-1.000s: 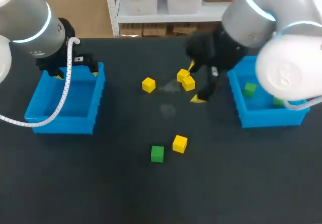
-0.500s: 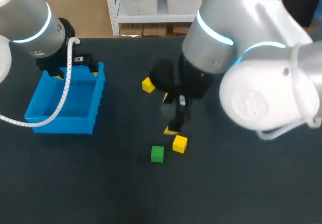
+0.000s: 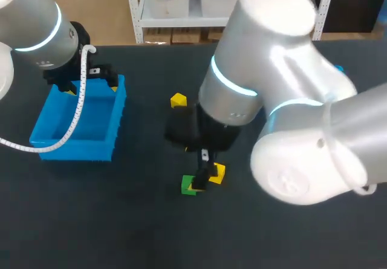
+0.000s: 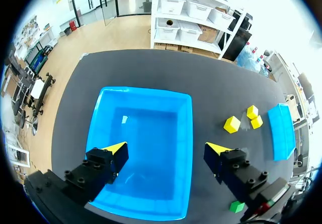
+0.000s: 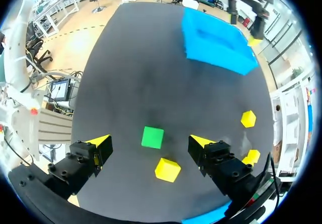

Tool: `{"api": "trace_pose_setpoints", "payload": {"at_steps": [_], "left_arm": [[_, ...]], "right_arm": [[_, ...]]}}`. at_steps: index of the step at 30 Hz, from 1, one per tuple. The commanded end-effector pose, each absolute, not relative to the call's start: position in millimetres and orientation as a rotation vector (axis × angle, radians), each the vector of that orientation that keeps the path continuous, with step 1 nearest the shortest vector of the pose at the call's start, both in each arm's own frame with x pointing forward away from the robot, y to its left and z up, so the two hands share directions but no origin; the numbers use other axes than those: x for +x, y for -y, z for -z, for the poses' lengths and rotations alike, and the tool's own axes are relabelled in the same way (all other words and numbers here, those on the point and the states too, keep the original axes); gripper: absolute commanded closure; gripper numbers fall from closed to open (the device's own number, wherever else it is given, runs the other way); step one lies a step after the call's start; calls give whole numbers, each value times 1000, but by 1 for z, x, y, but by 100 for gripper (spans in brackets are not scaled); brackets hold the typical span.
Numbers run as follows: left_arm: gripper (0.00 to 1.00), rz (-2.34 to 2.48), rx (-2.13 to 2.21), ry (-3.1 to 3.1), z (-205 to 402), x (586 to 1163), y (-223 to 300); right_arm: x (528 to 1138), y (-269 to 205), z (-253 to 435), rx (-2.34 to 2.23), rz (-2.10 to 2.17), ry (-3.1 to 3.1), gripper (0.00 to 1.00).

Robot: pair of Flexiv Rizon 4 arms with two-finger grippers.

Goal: Put the green cubes in the right bin and the yellow cubes in the left bin.

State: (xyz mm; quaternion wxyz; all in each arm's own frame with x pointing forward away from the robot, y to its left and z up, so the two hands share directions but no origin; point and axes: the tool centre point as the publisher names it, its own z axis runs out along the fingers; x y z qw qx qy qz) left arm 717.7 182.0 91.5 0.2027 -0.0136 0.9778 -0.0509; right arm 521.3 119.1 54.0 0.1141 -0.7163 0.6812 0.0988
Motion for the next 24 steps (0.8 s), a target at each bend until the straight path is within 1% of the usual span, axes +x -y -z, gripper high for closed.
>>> {"api": "trace_pose_setpoints", "payload": {"at_steps": [1, 24], "left_arm": [[0, 138, -41, -2729, -92, 717, -181], [0, 138, -41, -2729, -92, 717, -181]], "right_arm": [[521, -128, -41, -2121, -290, -2013, 0], [497, -126, -5, -2184, -274, -2064, 0]]}}
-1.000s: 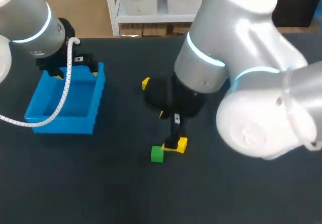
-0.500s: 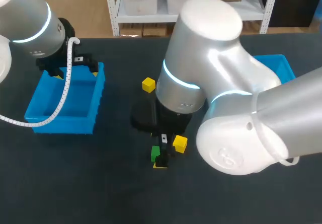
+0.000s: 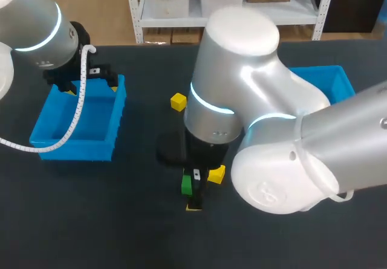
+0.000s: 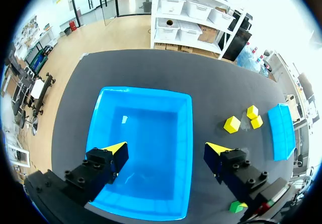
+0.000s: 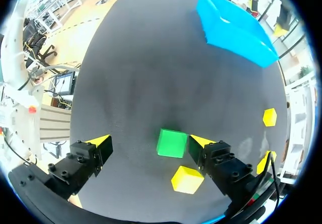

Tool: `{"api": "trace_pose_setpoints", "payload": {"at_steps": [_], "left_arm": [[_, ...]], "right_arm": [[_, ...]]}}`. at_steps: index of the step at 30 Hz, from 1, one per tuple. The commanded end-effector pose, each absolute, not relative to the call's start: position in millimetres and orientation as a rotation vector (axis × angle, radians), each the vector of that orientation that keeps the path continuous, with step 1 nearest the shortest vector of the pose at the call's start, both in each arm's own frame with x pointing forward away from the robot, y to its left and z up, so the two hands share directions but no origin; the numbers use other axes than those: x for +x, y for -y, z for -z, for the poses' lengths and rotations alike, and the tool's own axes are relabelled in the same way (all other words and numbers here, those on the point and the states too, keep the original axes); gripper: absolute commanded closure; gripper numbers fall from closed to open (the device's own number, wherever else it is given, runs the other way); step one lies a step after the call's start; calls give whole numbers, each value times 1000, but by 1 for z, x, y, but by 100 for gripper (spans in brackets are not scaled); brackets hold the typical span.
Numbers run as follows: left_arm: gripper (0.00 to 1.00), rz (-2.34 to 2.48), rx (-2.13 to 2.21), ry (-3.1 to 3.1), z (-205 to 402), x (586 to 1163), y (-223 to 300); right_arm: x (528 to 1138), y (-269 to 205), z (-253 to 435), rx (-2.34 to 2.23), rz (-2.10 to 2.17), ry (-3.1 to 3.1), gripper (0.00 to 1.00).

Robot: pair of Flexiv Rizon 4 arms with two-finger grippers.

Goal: Put the green cubes in the right bin and the yellow cubes in the left bin.

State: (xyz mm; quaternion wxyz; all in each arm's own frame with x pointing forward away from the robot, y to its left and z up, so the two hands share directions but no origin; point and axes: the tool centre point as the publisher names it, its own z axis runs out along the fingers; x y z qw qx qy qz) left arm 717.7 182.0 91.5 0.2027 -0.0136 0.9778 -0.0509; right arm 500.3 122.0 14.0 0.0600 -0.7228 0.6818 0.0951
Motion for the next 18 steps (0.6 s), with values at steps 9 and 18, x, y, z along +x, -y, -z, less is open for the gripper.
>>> {"api": "trace_pose_setpoints", "payload": {"at_steps": [9, 18], "left_arm": [[0, 138, -41, -2729, -92, 717, -181], [0, 138, -41, -2729, -92, 717, -181]], "right_arm": [[501, -135, 12, -2192, -235, -2064, 100], [513, -128, 7, -2168, -179, -2066, 100]]}}
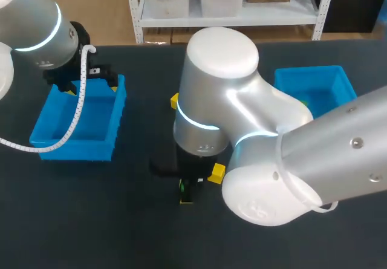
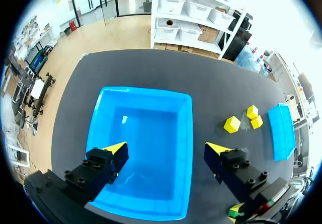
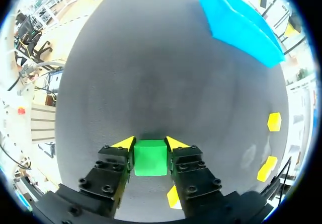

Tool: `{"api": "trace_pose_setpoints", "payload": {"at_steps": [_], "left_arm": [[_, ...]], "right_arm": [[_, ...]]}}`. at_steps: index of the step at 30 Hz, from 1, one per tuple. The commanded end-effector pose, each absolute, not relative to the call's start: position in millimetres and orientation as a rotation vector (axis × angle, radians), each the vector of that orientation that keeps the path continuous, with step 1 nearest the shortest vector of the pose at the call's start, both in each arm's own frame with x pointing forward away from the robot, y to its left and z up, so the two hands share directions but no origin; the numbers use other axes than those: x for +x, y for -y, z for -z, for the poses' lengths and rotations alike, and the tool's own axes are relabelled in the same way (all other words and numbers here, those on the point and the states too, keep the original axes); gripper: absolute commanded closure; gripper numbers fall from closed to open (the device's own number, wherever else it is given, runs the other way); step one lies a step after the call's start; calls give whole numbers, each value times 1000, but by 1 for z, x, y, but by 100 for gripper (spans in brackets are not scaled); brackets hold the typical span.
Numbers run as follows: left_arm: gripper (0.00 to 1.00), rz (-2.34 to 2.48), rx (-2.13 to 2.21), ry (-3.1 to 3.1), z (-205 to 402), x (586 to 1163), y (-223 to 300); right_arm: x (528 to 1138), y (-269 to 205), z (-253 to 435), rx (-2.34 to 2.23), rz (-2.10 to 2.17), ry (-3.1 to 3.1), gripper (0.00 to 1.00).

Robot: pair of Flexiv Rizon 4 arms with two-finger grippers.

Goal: Put the green cubes in the right bin and the yellow cubes in the left bin.

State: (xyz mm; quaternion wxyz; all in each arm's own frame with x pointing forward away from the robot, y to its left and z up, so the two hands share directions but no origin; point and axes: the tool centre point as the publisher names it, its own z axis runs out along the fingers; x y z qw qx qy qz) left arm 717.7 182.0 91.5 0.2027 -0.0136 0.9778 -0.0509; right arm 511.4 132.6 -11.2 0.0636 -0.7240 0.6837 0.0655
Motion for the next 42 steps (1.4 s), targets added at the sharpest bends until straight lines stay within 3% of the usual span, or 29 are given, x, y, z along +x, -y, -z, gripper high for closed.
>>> {"api": "trace_pose_setpoints", "payload": {"at_steps": [1, 11, 22, 32, 42], "left_arm": [[0, 138, -41, -2729, -92, 717, -181], [0, 138, -41, -2729, -92, 717, -181], [0, 138, -41, -2729, -92, 717, -181], [0, 138, -41, -2729, -92, 717, -181], [0, 138, -41, -2729, -92, 717, -181]], "right_arm": [[515, -127, 5, -2163, -175, -2066, 100], [530, -120, -17, -2113, -143, -2054, 100], [587, -101, -95, -1834, -144, -2041, 100], [640, -34, -157, -1516, -28, -2093, 100], [674, 46, -172, -1286, 42, -2175, 100]]}}
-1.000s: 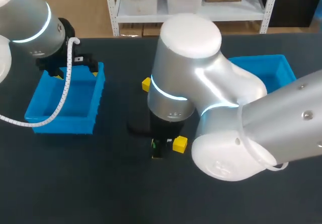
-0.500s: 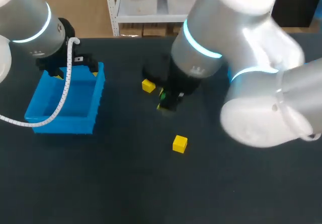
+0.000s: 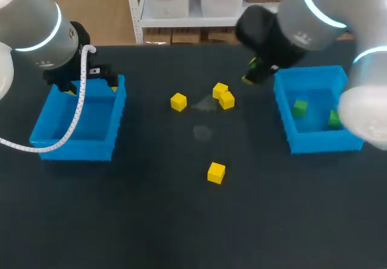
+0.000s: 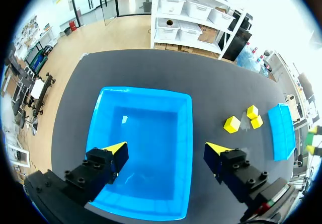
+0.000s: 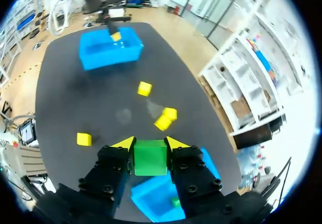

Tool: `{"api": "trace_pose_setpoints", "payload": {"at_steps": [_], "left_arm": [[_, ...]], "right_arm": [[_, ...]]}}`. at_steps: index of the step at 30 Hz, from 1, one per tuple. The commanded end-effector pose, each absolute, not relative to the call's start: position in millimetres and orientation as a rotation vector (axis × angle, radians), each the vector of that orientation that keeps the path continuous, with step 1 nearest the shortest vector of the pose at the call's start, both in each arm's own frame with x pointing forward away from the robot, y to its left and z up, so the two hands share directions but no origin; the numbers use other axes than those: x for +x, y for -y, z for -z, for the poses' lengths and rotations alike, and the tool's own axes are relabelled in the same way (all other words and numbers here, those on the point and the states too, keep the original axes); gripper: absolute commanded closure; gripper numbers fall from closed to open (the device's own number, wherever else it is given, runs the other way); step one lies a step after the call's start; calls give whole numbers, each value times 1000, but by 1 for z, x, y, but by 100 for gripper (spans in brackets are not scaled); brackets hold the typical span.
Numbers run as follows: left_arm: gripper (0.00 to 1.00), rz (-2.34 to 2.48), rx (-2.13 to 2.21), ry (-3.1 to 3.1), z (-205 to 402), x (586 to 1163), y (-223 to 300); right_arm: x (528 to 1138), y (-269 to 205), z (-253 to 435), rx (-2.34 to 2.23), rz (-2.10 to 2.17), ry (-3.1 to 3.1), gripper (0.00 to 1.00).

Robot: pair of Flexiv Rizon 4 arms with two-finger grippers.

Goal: Put the green cubes in the right bin and the yellow cubes in the left bin.

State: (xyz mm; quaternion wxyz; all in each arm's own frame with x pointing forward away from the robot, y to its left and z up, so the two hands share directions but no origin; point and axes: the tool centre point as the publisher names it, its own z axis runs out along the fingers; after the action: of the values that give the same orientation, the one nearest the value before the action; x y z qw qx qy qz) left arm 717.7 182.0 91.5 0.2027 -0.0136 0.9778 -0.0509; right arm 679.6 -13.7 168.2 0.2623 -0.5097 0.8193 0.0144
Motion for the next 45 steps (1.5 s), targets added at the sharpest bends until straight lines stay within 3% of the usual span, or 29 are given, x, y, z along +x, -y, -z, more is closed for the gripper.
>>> {"api": "trace_pose_setpoints", "payload": {"at_steps": [1, 15, 22, 36, 37, 38, 39, 45], "left_arm": [[0, 138, -41, -2729, -92, 717, -181], [0, 138, -41, -2729, -92, 717, -181], [0, 138, -41, -2729, -92, 717, -181], [0, 138, -41, -2729, -92, 717, -181], [0, 138, -41, -2729, -92, 717, -181], [0, 138, -41, -2729, -92, 717, -181], [0, 138, -41, -2729, -92, 717, -181], [0, 138, -41, -2729, -92, 717, -181]], "right_arm": [[677, 55, -172, -1266, 47, -2183, 100], [703, 178, -117, -1042, 91, -2373, 100], [716, 206, -94, -997, 89, -2404, 100], [739, 217, -92, -1117, 45, -2343, 98], [741, 217, -92, -1131, 37, -2336, 87], [743, 216, -93, -1152, 33, -2325, 63], [744, 216, -93, -1164, 27, -2317, 0], [752, 218, -95, -1184, -16, -2232, 0]]}}
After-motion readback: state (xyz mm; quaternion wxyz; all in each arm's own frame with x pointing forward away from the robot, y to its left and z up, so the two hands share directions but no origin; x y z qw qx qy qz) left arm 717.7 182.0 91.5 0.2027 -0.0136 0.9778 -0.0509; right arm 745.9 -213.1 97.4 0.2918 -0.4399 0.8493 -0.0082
